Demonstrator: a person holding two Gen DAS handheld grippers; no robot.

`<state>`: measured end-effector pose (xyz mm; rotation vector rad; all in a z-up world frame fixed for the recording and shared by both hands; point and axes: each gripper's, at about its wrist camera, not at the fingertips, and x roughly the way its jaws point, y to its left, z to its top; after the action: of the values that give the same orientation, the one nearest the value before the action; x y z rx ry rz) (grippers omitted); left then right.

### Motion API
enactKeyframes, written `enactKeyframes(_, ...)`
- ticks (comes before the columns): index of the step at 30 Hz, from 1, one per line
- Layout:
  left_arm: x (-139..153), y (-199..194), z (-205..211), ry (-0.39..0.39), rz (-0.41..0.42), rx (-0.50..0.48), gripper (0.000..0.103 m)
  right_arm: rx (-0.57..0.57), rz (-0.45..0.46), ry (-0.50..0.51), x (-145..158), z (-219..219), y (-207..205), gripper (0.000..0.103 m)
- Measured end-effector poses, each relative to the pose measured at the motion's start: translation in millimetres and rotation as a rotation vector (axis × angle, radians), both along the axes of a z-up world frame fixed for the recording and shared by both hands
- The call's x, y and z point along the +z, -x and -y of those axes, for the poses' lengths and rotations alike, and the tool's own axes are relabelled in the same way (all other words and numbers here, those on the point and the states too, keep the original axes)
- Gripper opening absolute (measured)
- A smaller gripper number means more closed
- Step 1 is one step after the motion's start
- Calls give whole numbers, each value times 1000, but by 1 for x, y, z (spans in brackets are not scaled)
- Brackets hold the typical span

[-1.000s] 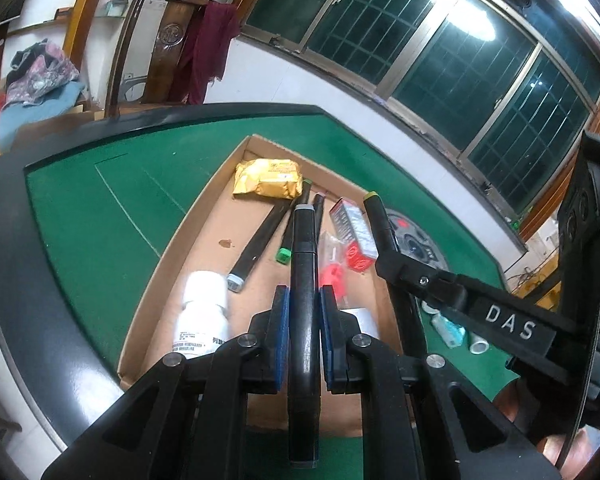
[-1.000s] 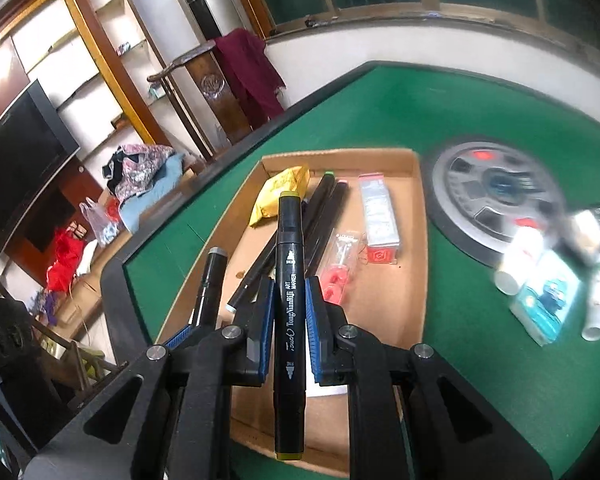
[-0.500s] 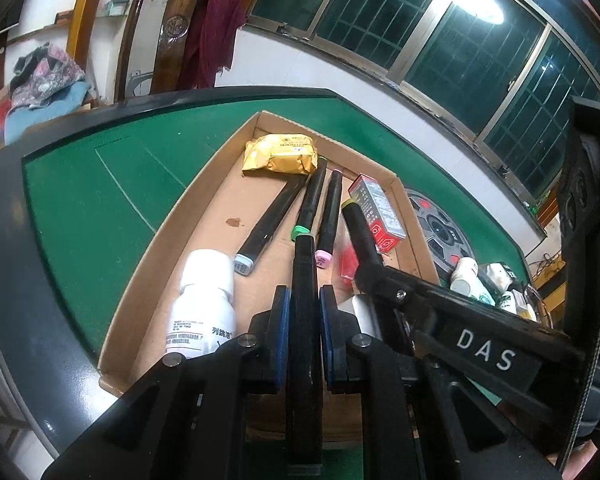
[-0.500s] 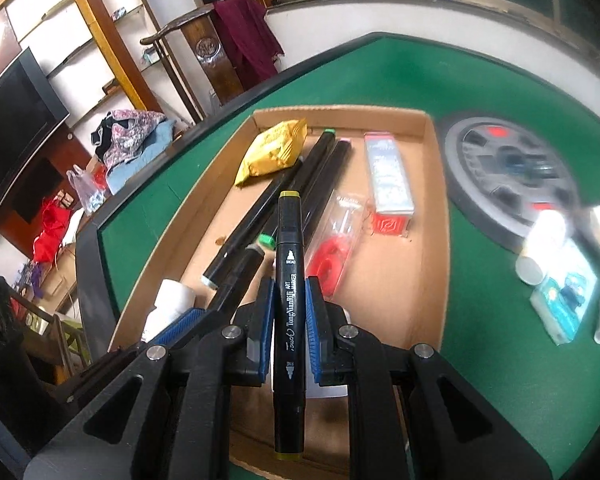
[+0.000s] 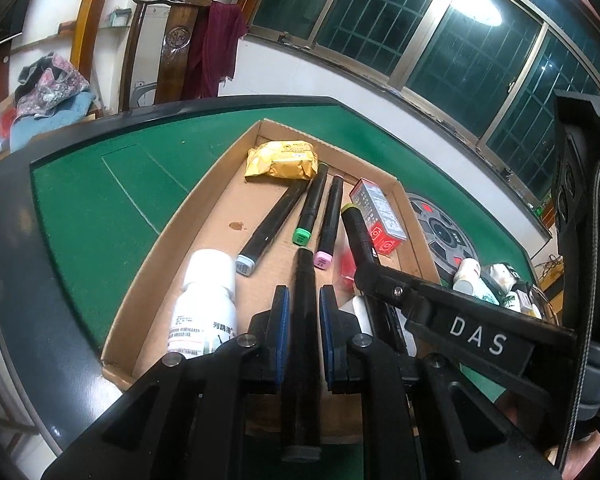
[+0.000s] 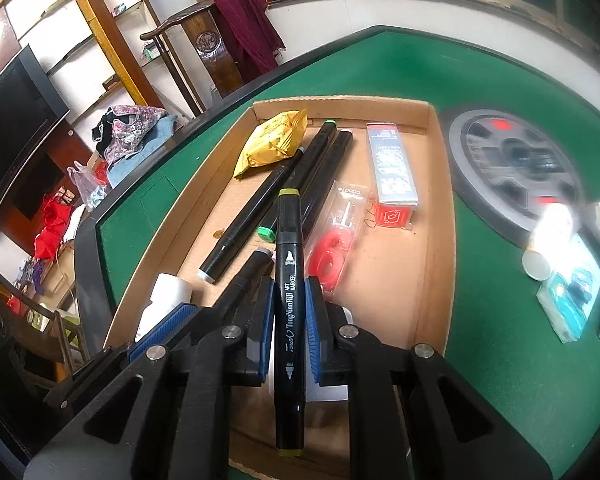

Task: Organize objects
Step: 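Lower both black markers into the cardboard tray and open both tools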

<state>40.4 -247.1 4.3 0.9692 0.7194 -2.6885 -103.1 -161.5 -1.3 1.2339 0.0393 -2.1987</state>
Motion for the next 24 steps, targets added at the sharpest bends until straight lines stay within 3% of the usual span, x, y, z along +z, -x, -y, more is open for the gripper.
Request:
enactKeyframes(3, 2, -2, -2, 2, 1, 2, 14, -4, -15, 5, 4, -1, -2, 13)
enactKeyframes(6, 4, -4, -3, 3, -3, 9, 24, -4, -49, -2, 10, -2, -5, 13)
enactKeyframes(8, 8, -8, -3, 9, -11, 28, 48, -4, -55, 9, 15, -4, -6, 15)
enactKeyframes(10, 14, -14, -2, 10, -49, 58, 55, -9, -57, 21, 20, -6, -7, 19)
enactKeyframes(14, 23, -21, -1, 6, -80, 84, 60, -26, -72, 60, 30, -13, -9, 31)
enactKeyframes(20, 26, -25, 1, -13, -82, 107, 60, -41, -82, 107, 46, -21, -10, 34)
enactKeyframes(24, 28, -26, 0, -17, -82, 107, 60, -55, -99, 140, 55, -28, -12, 49)
